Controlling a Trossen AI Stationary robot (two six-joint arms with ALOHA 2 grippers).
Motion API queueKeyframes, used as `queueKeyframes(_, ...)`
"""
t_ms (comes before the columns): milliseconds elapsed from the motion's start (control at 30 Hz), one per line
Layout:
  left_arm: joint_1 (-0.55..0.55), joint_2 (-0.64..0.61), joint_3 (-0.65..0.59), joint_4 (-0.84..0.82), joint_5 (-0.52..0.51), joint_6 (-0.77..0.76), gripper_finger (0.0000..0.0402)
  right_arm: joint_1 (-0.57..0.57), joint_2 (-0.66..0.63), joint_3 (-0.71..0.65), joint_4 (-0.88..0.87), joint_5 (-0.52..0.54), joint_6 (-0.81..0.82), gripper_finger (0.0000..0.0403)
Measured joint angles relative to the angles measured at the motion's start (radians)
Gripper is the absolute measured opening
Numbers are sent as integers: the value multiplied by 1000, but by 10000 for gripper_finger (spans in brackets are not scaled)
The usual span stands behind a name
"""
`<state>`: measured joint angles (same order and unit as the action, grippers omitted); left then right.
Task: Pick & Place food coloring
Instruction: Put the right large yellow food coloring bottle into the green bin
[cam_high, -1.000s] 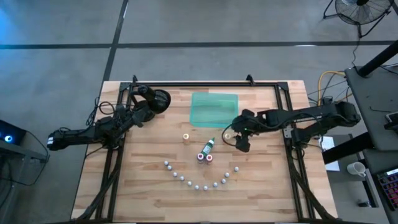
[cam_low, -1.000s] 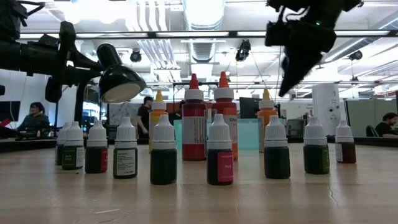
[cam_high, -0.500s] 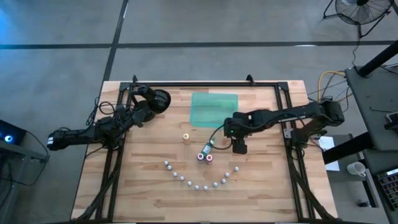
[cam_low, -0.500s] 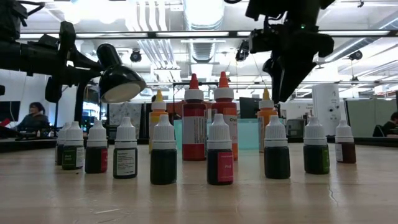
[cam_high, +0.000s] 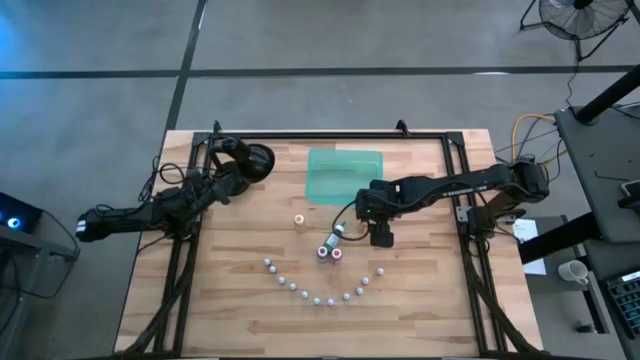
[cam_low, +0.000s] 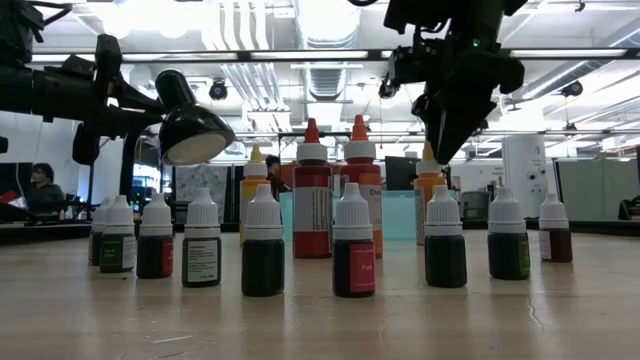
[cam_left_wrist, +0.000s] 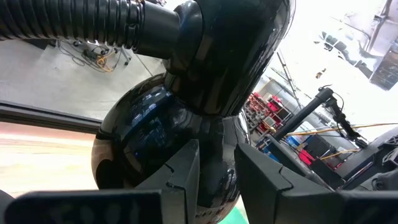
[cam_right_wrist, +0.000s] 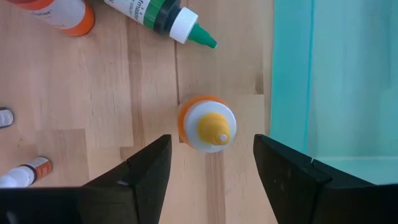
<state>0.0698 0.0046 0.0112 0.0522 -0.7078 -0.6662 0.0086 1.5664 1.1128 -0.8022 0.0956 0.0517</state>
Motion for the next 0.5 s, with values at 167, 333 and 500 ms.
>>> queueKeyframes(167,0,0,0,0,0,0,78,0,2,-16,59,0,-3,221)
queueKeyframes(333,0,0,0,0,0,0,78,0,2,-17,50,0,2,219)
queueKeyframes(500,0,0,0,0,0,0,78,0,2,-25,71,-15,-3,205)
